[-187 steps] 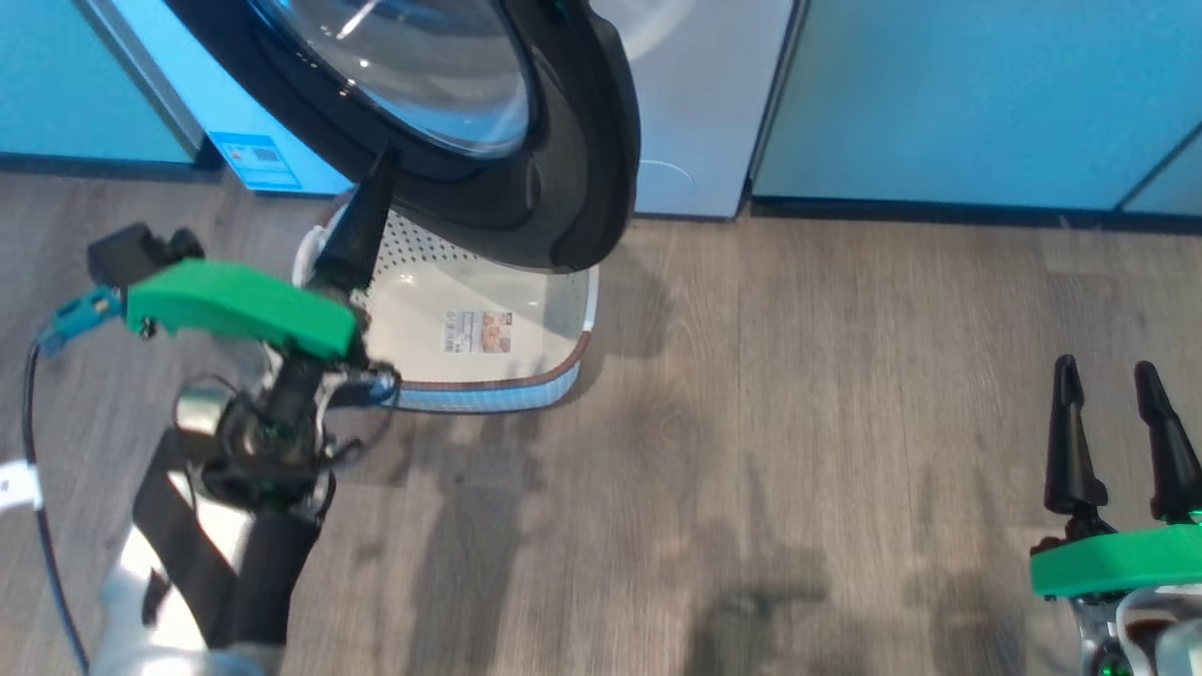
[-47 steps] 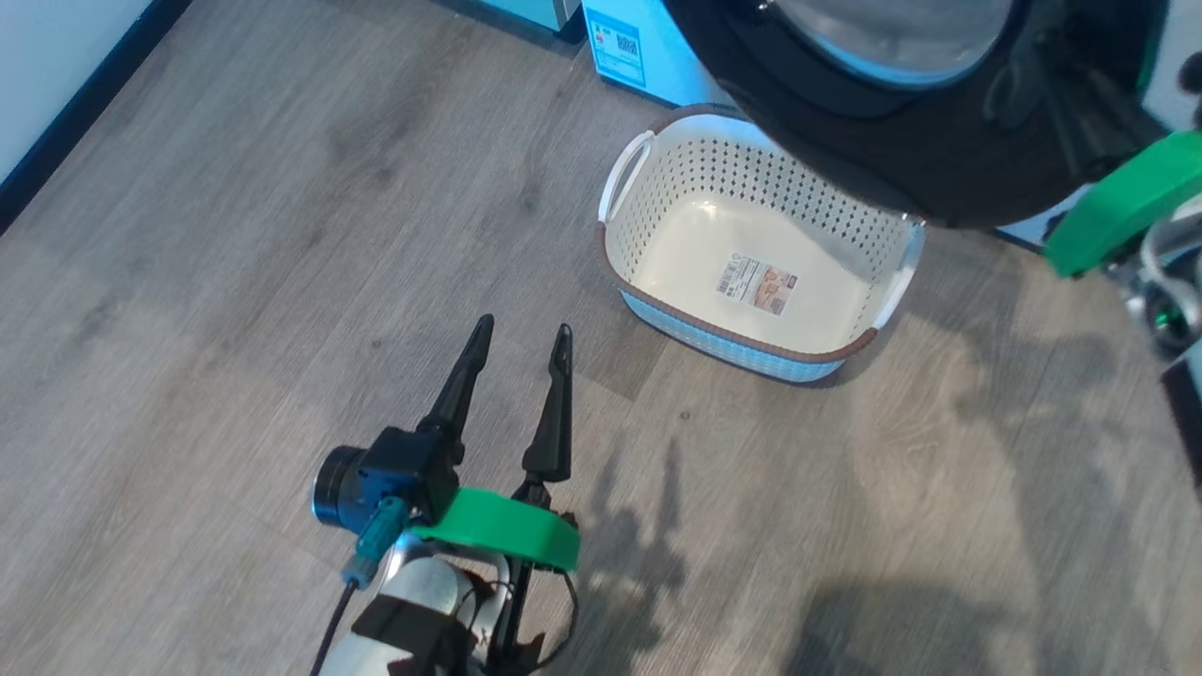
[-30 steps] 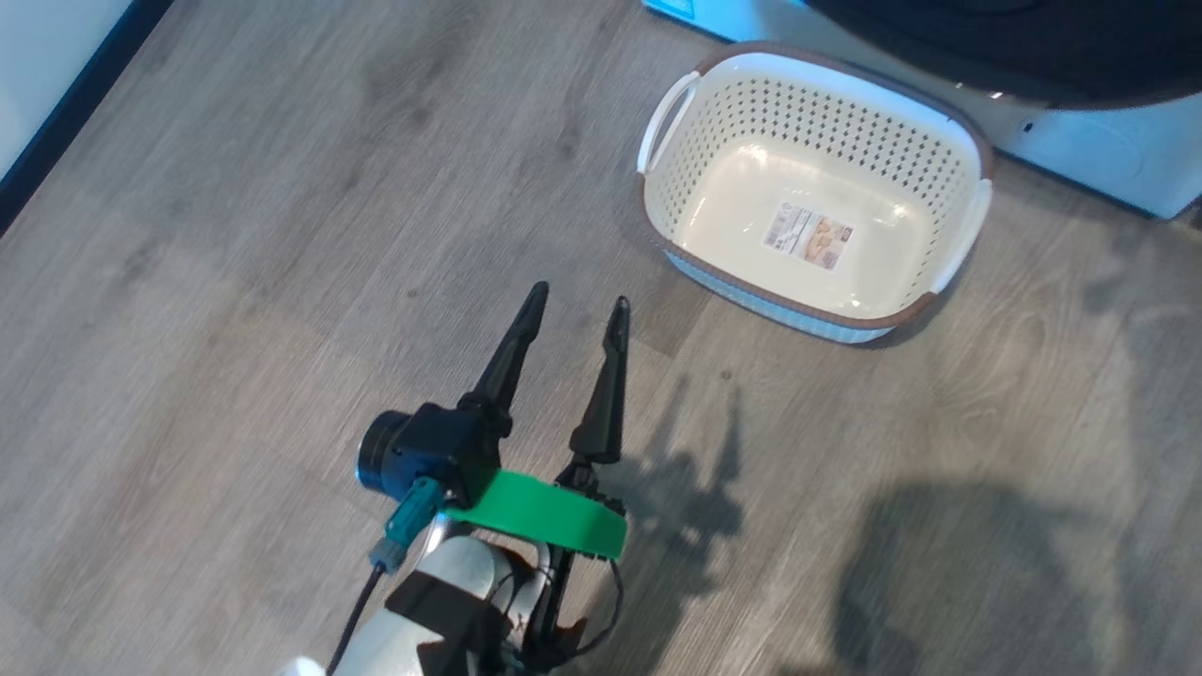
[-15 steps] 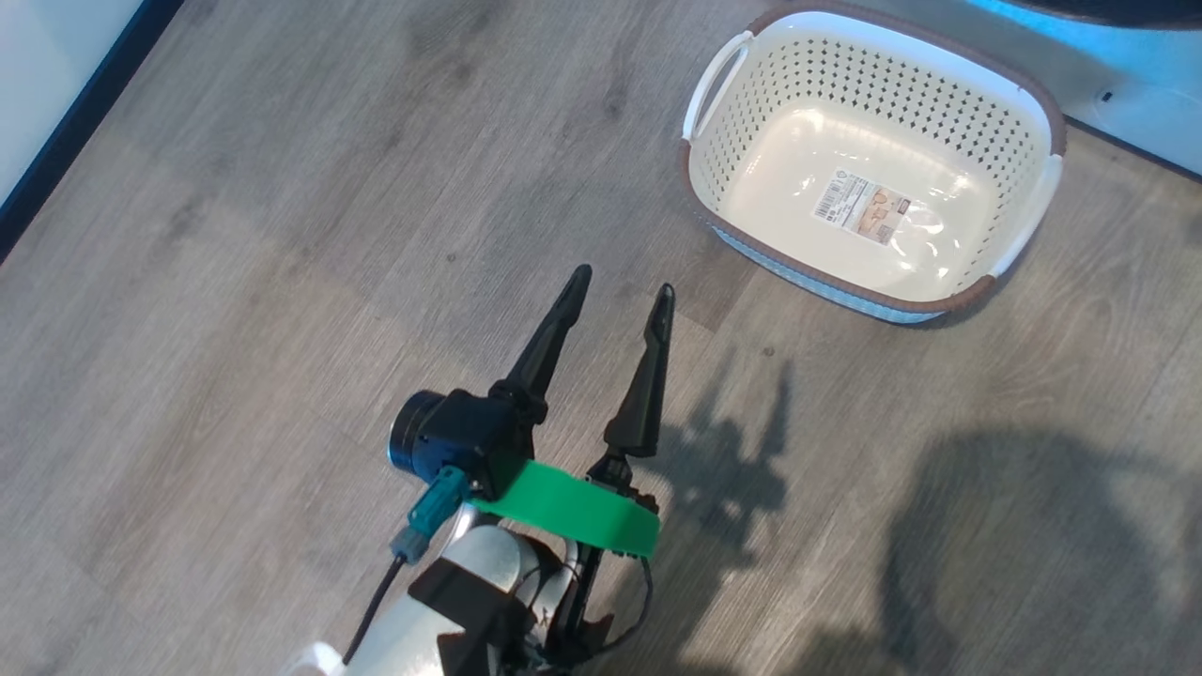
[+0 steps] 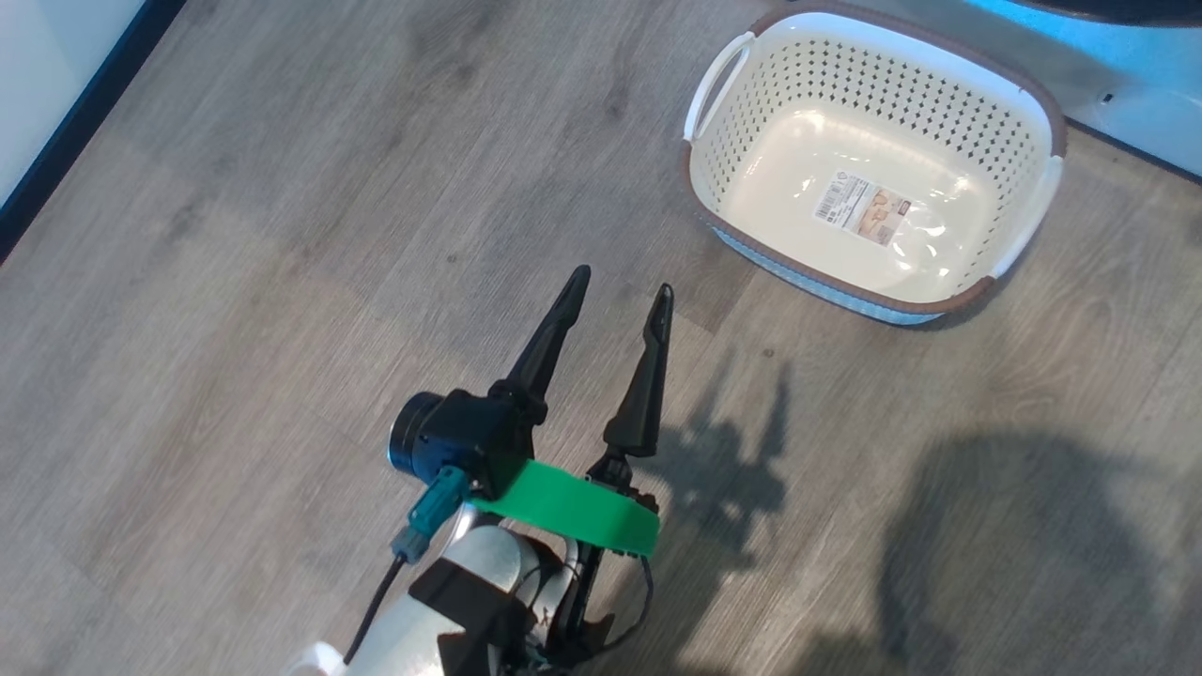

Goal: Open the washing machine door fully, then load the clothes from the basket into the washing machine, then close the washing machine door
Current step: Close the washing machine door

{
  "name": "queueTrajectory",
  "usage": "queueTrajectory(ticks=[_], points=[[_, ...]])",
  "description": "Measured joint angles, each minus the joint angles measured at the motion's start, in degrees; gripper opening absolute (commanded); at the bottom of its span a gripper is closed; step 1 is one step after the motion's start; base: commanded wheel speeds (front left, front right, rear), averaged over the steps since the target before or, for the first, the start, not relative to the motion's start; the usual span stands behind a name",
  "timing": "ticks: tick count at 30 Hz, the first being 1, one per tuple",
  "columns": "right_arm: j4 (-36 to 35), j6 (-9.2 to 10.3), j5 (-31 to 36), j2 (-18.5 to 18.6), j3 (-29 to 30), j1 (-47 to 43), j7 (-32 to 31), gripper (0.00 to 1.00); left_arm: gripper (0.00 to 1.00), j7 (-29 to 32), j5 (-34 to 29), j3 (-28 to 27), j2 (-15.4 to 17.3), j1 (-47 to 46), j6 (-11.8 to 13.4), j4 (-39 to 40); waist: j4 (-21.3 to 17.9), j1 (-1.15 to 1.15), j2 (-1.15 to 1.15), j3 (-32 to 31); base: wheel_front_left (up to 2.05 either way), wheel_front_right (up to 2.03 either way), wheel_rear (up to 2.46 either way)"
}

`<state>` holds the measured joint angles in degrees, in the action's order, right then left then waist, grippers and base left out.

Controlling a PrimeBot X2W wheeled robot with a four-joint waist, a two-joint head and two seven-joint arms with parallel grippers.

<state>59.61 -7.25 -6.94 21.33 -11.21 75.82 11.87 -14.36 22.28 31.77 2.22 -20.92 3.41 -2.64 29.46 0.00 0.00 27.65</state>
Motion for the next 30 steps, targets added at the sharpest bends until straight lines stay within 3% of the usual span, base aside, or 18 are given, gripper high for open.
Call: queueTrajectory(ticks=[6,13,19,23,24,25,27,28,30], points=[[-0.6,0.00,-1.5,-1.1,-2.7,-1.1,1.4,0.00,1.00,0.0,0.0,-0.2,0.0,0.0,0.0,-0.7,-0.9,0.00,0.00,-1.0,0.00,0.00,0.00],[-6.5,0.00,-5.8,-2.3,-5.5,-8.1,2.3,0.00,1.00,0.0,-1.2,-1.3,0.0,0.0,-0.4,-1.9,-3.0,0.00,0.00,-3.1,0.00,0.00,0.00],[-16.8,0.00,-8.6,-2.9,-5.3,-16.6,2.6,0.00,1.00,0.0,-2.4,-2.6,0.0,0.1,-1.1,-3.1,-5.7,0.00,0.00,-5.3,0.00,0.00,0.00],[-27.2,0.00,-9.2,-4.0,-1.6,-27.1,2.6,0.00,1.00,0.0,-3.3,-4.1,0.0,0.2,-1.9,-4.2,-8.3,-0.01,0.00,-7.4,0.00,0.00,0.00],[-29.1,0.00,-9.2,-4.3,-0.6,-29.5,2.6,0.11,1.00,0.0,-3.6,-4.2,0.0,0.3,-1.9,-4.5,-8.9,0.00,0.00,-7.8,0.00,0.00,0.00],[-30.9,0.00,-9.1,-4.7,0.4,-31.9,2.7,0.11,1.00,0.0,-3.8,-4.3,0.0,0.4,-2.0,-4.8,-9.4,0.00,0.00,-8.3,0.00,0.00,0.00],[-34.3,0.00,-8.5,-5.6,2.3,-36.6,2.8,0.59,1.00,0.0,-4.2,-4.6,0.0,0.6,-2.5,-5.2,-10.6,-0.01,0.00,-9.1,0.00,0.00,0.00],[-35.5,0.00,-8.5,-6.0,3.1,-38.8,2.8,0.77,1.00,0.0,-4.2,-4.9,0.0,0.9,-2.7,-5.4,-11.1,-0.01,0.00,-9.5,0.00,0.00,0.00],[-37.7,0.00,-7.9,-7.1,4.9,-42.7,2.8,0.99,1.00,0.0,-4.4,-5.4,0.0,1.3,-3.1,-6.2,-12.2,0.00,0.00,-10.2,0.00,0.00,0.00]])
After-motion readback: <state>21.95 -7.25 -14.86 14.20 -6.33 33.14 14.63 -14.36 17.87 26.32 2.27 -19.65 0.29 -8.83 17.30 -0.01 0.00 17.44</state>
